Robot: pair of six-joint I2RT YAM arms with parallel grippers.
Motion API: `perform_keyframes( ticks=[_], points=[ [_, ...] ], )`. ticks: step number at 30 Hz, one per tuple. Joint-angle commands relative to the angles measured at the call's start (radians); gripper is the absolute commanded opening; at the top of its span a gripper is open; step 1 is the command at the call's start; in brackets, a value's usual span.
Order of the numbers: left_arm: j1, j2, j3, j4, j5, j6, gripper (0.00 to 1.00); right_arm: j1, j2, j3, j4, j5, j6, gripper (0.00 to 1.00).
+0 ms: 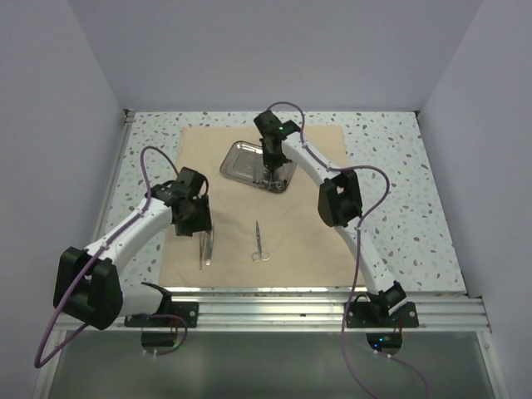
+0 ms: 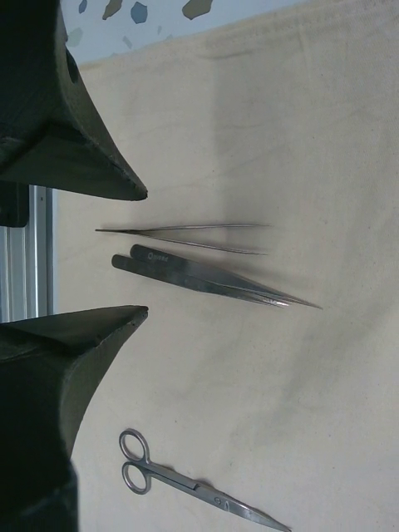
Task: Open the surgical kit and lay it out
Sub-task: Pick up the medical item from the container, then place the medical item in the surgical kit.
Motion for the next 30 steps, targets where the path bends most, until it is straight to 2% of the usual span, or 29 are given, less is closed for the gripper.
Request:
perform_keyframes(
  ticks=[1,6,13,17,19,20,22,23,27,30],
  points=[
    [-0.005,0.004,0.034,0.025,0.009,-0.014,0.57,-0.008,-0.062,-0.034,-0.150,0.037,-0.018,0.00],
    [-0.005,0.002,0.034,0.036,0.016,-0.001,0.57,-0.011,-0.186,-0.034,-0.144,0.054,-0.017,0.00],
    [-0.005,0.001,0.034,0.048,0.035,0.020,0.56,-0.011,-0.279,-0.051,-0.148,0.027,0.025,0.00],
    [-0.005,-0.001,0.037,0.059,0.041,0.034,0.56,-0.010,-0.384,-0.158,-0.122,-0.031,0.090,0.00],
    [-0.005,-0.001,0.037,0.066,0.041,0.042,0.55,-0.005,-0.464,-0.333,-0.073,-0.086,0.144,0.00],
    [-0.005,0.004,0.040,0.077,0.039,0.045,0.56,0.013,-0.555,-0.484,0.006,-0.123,0.161,0.00],
    [-0.004,0.013,0.051,0.086,0.027,0.052,0.55,0.042,-0.659,-0.635,0.092,-0.156,0.228,0.00],
    [-0.004,0.028,0.074,0.091,0.024,0.055,0.55,0.077,-0.744,-0.762,0.167,-0.172,0.258,0.00],
    [-0.004,0.080,0.163,0.095,0.009,0.071,0.57,0.183,-0.887,-1.016,0.335,-0.229,0.397,0.00],
    [-0.005,0.126,0.241,0.102,0.013,0.075,0.58,0.231,-0.926,-1.184,0.482,-0.275,0.495,0.00]
  ],
)
